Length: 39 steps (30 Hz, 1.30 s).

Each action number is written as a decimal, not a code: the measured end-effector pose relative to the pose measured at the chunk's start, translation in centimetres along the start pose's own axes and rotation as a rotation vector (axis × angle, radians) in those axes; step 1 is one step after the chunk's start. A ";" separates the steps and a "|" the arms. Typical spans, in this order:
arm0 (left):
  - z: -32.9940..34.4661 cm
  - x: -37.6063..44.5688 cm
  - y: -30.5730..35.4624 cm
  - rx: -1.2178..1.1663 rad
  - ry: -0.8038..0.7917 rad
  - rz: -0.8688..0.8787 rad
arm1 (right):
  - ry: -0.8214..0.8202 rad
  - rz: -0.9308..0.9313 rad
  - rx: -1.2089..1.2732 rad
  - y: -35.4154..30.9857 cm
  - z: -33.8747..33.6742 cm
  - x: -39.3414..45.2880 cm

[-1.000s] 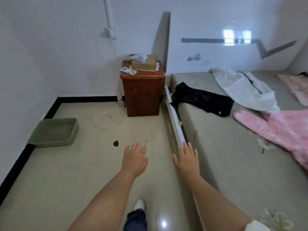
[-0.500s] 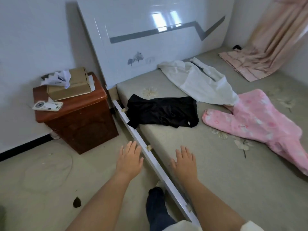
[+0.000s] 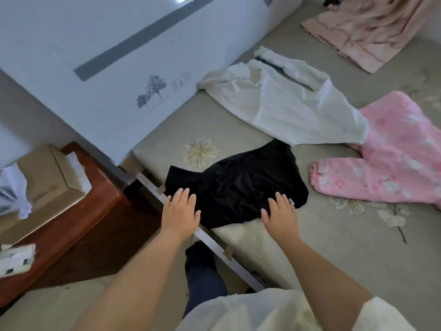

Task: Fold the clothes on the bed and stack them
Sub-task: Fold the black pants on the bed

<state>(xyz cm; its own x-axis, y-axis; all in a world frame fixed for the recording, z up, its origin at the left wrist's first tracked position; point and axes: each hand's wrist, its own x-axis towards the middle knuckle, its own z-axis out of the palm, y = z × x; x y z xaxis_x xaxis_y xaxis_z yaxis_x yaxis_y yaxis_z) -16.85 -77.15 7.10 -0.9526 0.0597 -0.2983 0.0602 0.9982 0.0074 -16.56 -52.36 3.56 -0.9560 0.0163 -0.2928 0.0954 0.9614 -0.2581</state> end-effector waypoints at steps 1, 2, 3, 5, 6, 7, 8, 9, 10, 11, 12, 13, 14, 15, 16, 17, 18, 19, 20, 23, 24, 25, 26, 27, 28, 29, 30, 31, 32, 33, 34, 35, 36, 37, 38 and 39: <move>0.2 2.4 -0.4 0.002 -0.030 0.049 | -0.006 0.036 0.003 -0.5 0.3 1.4; 0.4 4.7 -0.9 0.006 -0.064 0.093 | -0.019 0.079 0.002 -1.0 0.7 2.5; 0.6 6.8 -1.2 0.011 -0.105 0.132 | -0.042 0.127 0.000 -1.5 0.9 3.5; 1.2 10.5 -1.6 0.021 -0.164 0.220 | -0.083 0.228 0.006 -2.5 1.5 5.3; 1.5 12.2 -1.7 0.027 -0.190 0.276 | -0.107 0.280 0.011 -2.9 1.8 6.3; 1.8 13.6 -1.7 0.025 -0.213 0.326 | -0.140 0.333 0.020 -3.3 2.2 7.2; 1.9 14.4 -1.7 0.026 -0.222 0.357 | -0.174 0.360 0.021 -3.6 2.3 7.7; 2.4 16.1 -1.9 0.026 -0.242 0.393 | -0.213 0.402 0.021 -4.0 3.0 8.7; 2.9 17.2 -2.1 0.019 -0.254 0.408 | -0.243 0.428 0.010 -4.4 3.5 9.6; 3.5 18.2 -2.4 0.027 -0.273 0.417 | -0.265 0.444 -0.012 -4.8 4.1 10.4; 4.3 19.3 -2.6 0.039 -0.298 0.432 | -0.291 0.462 -0.030 -5.2 4.8 11.5; 5.3 20.3 -2.9 0.058 -0.325 0.446 | -0.313 0.472 -0.041 -5.4 5.6 12.8; 6.3 20.9 -3.2 0.070 -0.355 0.447 | -0.335 0.472 -0.045 -5.6 6.3 13.8; 7.2 21.5 -3.5 0.079 -0.388 0.438 | -0.356 0.466 -0.043 -5.9 7.1 14.8; 8.1 21.8 -3.8 0.078 -0.420 0.427 | -0.379 0.452 -0.038 -6.1 7.7 15.7; 8.8 22.1 -4.0 0.079 -0.445 0.428 | -0.394 0.434 -0.034 -6.3 8.3 16.3; 9.3 22.3 -4.3 0.074 -0.449 0.444 | -0.390 0.421 -0.024 -6.4 8.7 16.8; 9.5 22.5 -4.4 0.055 -0.446 0.457 | -0.371 0.414 -0.006 -6.3 9.0 17.0; 9.7 22.8 -4.6 0.006 -0.441 0.459 | -0.347 0.408 0.016 -6.1 9.1 17.1; 8.7 23.6 -4.7 -0.306 -0.406 0.351 | -0.319 0.357 0.042 -4.5 8.4 15.8; 7.9 24.0 -4.5 -0.399 -0.367 0.316 | -0.344 0.352 0.020 -3.8 7.9 14.9; 6.9 24.4 -4.2 -0.462 -0.322 0.281 | -0.379 0.368 -0.019 -3.1 7.3 13.8; 6.0 24.8 -3.7 -0.514 -0.277 0.247 | -0.415 0.400 -0.070 -2.6 6.6 12.5; 5.1 25.2 -3.0 -0.558 -0.242 0.204 | -0.444 0.439 -0.118 -2.0 6.2 11.0; 4.3 25.7 -2.2 -0.604 -0.212 0.163 | -0.475 0.478 -0.152 -1.6 5.8 9.6; 3.6 26.2 -1.4 -0.641 -0.181 0.132 | -0.511 0.514 -0.169 -1.3 5.5 8.2; 2.9 26.6 -0.7 -0.656 -0.157 0.121 | -0.554 0.541 -0.183 -1.0 5.3 7.0; 2.3 26.8 -0.1 -0.638 -0.144 0.132 | -0.598 0.554 -0.202 -0.7 5.2 5.9; 1.9 26.9 0.4 -0.583 -0.148 0.166 | -0.638 0.557 -0.228 -0.4 5.1 5.0; 1.7 26.9 0.7 -0.466 -0.177 0.224 | -0.674 0.563 -0.251 0.0 5.2 4.4; 1.7 26.7 1.0 -0.294 -0.222 0.302 | -0.710 0.579 -0.262 0.3 5.2 4.0; 1.8 26.2 1.3 -0.114 -0.270 0.383 | -0.746 0.612 -0.255 0.8 5.4 3.8; 2.1 25.6 1.7 0.024 -0.307 0.440 | -0.786 0.655 -0.231 1.4 5.5 3.8; 2.5 24.9 2.1 0.110 -0.327 0.470 | -0.834 0.697 -0.197 1.9 5.6 4.0; 2.9 24.0 2.6 0.152 -0.323 0.489 | -0.892 0.732 -0.160 2.5 5.8 4.0; 3.4 23.2 3.2 0.165 -0.300 0.512 | -0.964 0.763 -0.118 3.1 6.1 3.9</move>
<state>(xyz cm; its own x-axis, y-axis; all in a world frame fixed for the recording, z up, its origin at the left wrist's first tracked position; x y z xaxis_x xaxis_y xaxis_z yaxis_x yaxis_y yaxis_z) -37.76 -72.58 -3.09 -0.6669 0.5012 -0.5514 0.5556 0.8275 0.0802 -18.35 -50.96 -4.01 -0.0674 0.4226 -0.9038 0.4656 0.8145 0.3461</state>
